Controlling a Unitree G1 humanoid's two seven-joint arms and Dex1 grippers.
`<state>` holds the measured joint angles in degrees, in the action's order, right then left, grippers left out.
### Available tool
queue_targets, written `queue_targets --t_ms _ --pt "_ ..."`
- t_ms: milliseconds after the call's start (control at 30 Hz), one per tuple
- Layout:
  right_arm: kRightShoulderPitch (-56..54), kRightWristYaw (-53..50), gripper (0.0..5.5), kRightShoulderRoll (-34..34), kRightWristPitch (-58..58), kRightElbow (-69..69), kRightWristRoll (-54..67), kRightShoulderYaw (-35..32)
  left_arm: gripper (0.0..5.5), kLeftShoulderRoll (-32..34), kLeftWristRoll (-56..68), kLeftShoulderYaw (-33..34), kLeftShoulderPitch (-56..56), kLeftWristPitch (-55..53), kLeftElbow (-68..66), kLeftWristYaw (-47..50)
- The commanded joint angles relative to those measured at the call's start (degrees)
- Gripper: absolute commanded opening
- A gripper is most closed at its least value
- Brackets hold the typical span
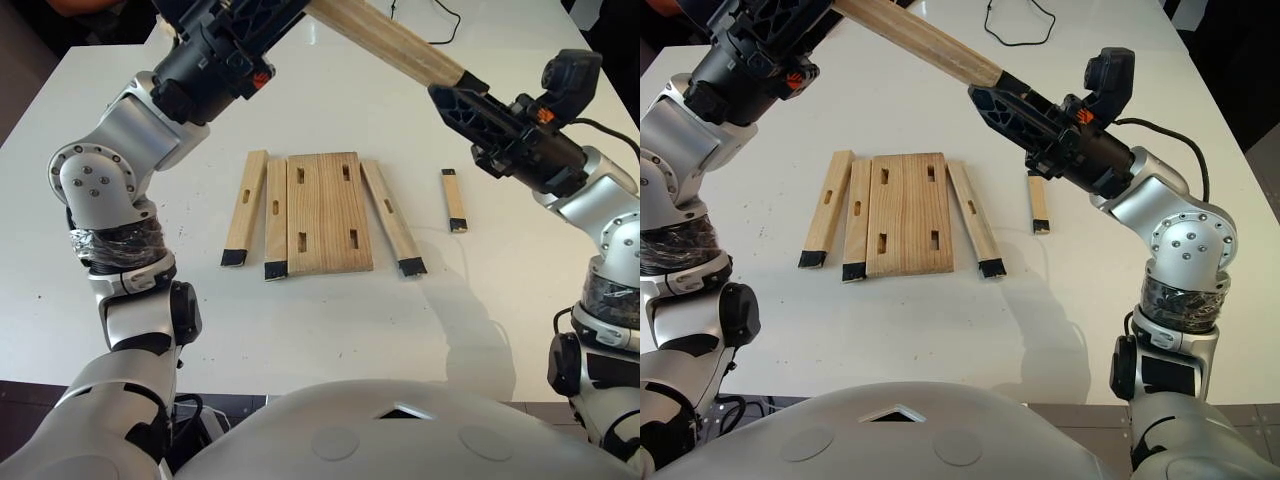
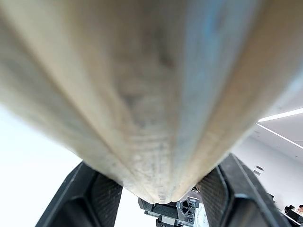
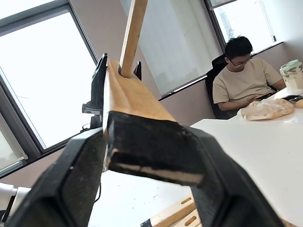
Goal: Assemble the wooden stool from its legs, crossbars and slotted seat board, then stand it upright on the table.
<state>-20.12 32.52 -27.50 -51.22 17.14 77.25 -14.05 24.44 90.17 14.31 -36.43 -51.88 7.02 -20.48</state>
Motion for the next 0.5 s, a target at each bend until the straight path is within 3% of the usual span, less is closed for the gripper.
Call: queue_targets --t_ms 33,167,300,500 --pt "-0.2 -4.8 2.48 0.4 0.1 -1.0 1.1 -1.6 2.04 0.8 -0.2 -0.7 1.1 -1.9 1.4 -0.8" --pt "0.9 -3.4 2.48 -0.1 1.7 0.2 -3.2 -0.5 2.04 0.8 -1.4 -0.6 0.5 -1.1 0.7 -1.2" --pt "4.0 3.7 2.48 -2.5 9.4 1.1 -15.6 2.3 2.04 2.2 -4.6 -0.4 -0.1 -0.3 -0.2 -3.2" --pt "9.7 12.9 3.57 -5.2 14.8 1.4 -25.7 6.1 2.04 5.5 -11.2 -0.4 -0.6 0.3 -1.3 -10.0"
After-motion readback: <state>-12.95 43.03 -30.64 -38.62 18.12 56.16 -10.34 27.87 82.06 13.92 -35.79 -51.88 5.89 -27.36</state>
